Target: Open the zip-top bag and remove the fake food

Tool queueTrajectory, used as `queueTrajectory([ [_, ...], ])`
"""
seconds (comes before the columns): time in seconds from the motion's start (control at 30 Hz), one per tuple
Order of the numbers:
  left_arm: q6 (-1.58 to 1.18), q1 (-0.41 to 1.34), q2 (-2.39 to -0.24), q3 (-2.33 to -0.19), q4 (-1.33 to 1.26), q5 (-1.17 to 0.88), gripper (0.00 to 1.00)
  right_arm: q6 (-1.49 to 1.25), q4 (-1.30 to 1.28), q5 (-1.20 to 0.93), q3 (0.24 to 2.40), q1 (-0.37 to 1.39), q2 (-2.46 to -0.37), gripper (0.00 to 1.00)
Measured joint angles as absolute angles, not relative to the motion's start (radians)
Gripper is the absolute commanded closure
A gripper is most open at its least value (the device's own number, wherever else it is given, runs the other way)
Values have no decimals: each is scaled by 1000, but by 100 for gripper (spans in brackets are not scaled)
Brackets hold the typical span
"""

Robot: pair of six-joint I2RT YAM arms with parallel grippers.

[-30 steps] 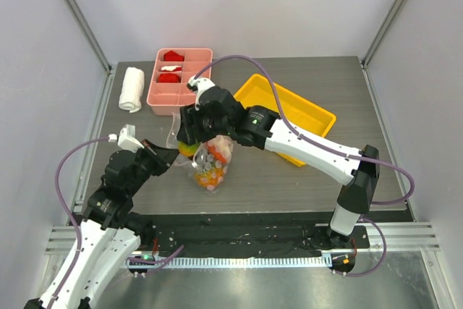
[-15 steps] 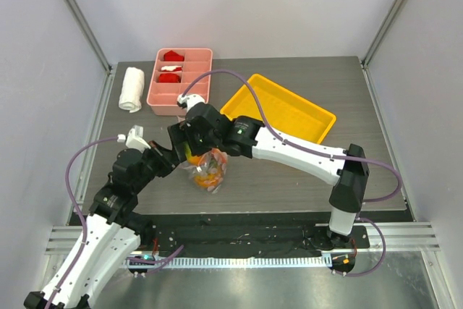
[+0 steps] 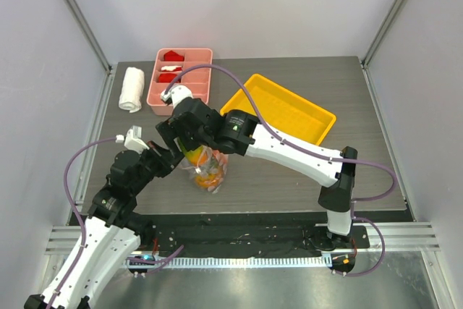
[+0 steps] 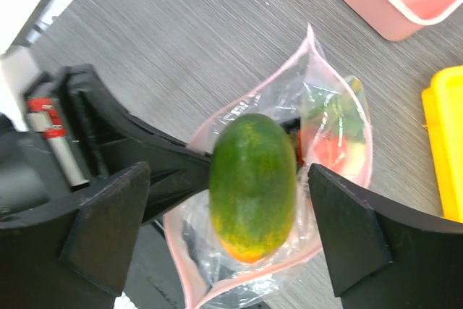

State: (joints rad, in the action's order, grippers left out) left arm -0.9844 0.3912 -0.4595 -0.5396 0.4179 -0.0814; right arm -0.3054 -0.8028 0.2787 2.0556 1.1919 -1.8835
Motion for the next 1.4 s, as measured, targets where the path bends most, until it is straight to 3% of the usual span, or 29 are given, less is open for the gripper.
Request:
queueTrajectory([
  [0.13, -987, 391, -459, -540, 418, -84, 100, -297, -809, 284, 2029, 1190, -1886, 11],
  [0.23, -987, 391, -456, -540, 418, -88, 100, -295, -795, 282, 1978, 1189, -1887, 20],
  [0.37, -987, 391, -451, -540, 431, -86, 100, -287, -786, 277, 1948, 1189, -1912, 61],
  [0.47, -988, 389, -451, -540, 446, -76, 100, -288, -775, 298, 1948, 1188, -1920, 69],
  [0.67, -988, 390, -449, -559, 442, -80, 100, -290, -733, 316, 1949, 1188, -1887, 79],
  [0.87, -975, 390, -450, -632, 450, -69, 100, -329, -638, 301, 1934, 1152, -1720, 80],
  [1.13, -937, 391, -450, -736, 451, -31, 100, -517, -393, 52, 1740, 824, -1433, 83],
  [1.4, -904, 391, -507, -741, 488, -30, 100, -635, -186, -205, 1471, 858, -1483, 78],
])
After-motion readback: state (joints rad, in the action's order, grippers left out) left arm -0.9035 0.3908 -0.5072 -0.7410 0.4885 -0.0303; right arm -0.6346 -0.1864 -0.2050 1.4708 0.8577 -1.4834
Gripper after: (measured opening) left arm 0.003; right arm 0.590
